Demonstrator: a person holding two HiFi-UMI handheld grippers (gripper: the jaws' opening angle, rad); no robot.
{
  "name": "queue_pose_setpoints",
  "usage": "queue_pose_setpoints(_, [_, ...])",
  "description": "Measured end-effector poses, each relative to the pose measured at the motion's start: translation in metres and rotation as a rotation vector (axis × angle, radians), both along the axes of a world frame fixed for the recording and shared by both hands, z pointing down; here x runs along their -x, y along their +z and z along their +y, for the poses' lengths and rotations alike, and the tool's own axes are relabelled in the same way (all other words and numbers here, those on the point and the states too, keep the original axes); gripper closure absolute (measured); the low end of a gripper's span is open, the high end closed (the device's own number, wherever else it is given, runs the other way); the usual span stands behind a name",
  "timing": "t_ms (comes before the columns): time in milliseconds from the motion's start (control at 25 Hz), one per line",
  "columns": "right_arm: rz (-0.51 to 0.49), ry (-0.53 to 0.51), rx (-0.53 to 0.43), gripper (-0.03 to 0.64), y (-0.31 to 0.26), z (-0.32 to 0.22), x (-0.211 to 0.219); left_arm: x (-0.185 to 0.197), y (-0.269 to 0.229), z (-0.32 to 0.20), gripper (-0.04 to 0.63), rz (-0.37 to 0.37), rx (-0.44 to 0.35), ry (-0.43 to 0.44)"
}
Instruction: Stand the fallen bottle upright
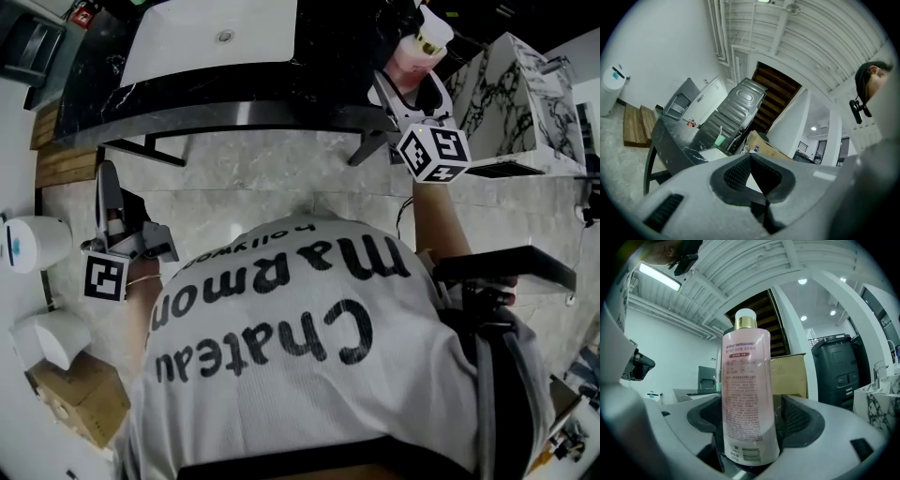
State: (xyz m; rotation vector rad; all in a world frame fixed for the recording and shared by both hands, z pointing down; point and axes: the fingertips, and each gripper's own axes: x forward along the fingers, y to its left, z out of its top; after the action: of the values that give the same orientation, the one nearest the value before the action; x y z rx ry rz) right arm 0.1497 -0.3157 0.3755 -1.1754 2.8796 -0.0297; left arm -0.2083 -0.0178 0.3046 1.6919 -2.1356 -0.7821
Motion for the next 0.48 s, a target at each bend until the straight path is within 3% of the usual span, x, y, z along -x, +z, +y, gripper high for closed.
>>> queue_pose_setpoints(320, [0.026,0.113,-0.01,0.29,-0.021,0.022,-0.016,0.031,-0.007,0.025,0.581,0.01,-0.023,0.021])
queue_pose_setpoints(480, [-0.016,0.174,0.02,0.291,-0.028,0.051,-0.025,0.054,-0.012,0.047,0.581,0.007,-0.038,0.026])
